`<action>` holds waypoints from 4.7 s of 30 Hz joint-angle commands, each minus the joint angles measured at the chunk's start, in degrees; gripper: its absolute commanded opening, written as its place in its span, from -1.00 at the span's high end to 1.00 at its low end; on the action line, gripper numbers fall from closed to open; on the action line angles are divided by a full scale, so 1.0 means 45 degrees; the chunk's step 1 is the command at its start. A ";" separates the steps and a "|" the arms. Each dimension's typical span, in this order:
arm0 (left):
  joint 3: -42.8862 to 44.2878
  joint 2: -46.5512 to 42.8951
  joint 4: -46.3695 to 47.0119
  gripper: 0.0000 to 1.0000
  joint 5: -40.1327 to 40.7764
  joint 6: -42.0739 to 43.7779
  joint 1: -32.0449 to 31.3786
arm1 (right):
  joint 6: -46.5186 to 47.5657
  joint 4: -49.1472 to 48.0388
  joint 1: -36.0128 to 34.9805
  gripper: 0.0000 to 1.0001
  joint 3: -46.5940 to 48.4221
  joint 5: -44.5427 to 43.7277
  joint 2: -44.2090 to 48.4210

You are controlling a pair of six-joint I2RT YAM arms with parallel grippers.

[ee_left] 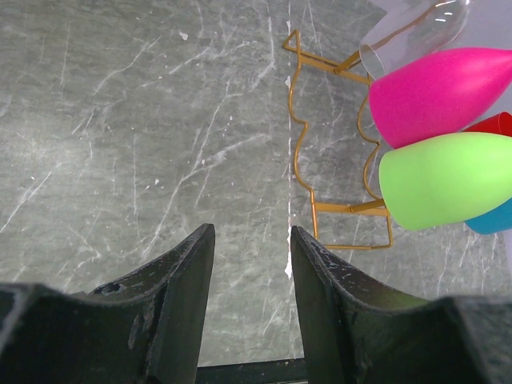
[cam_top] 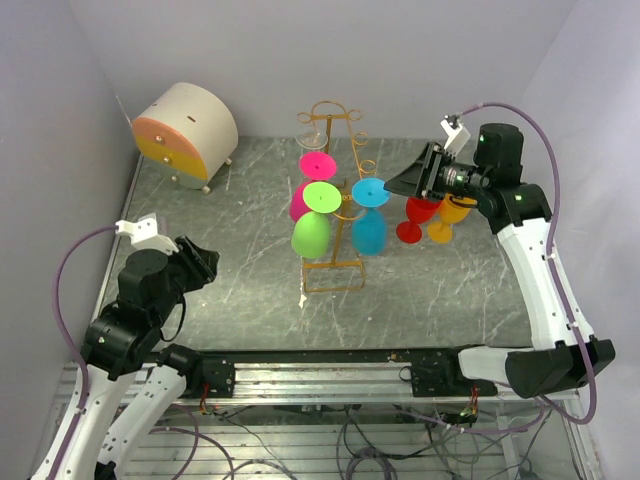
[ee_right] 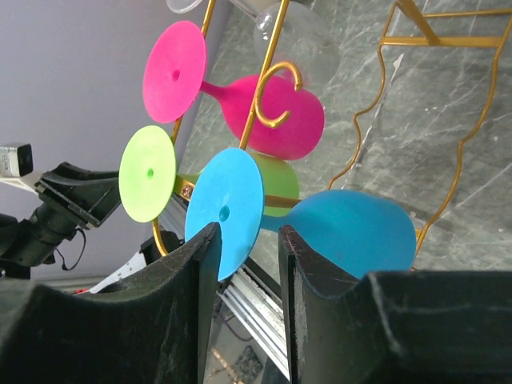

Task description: Take the wine glass off the wine glass rack

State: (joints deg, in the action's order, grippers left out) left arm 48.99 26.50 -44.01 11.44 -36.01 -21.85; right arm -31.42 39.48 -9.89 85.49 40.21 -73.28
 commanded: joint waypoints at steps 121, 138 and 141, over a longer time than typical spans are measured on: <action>0.2511 -0.0026 -0.0624 -0.09 -0.3673 -0.4529 -0.0048 | 0.5793 0.0059 -0.5813 1.00 0.8391 -0.5233 -0.1451; 0.3368 -0.0828 0.0254 -0.12 -0.4730 -0.9281 -0.0048 | 1.3325 -0.3986 -1.7429 1.00 0.1959 -1.7775 -0.0169; 0.2721 -0.0961 0.0881 -0.13 -0.5788 -1.0672 -0.0048 | 1.3814 -0.5197 -1.7878 1.00 0.0803 -1.8236 0.0004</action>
State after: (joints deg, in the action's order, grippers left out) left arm 63.59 23.22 -44.77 -7.27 -74.67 -21.85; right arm 22.28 27.68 -88.07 93.84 -30.83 -75.24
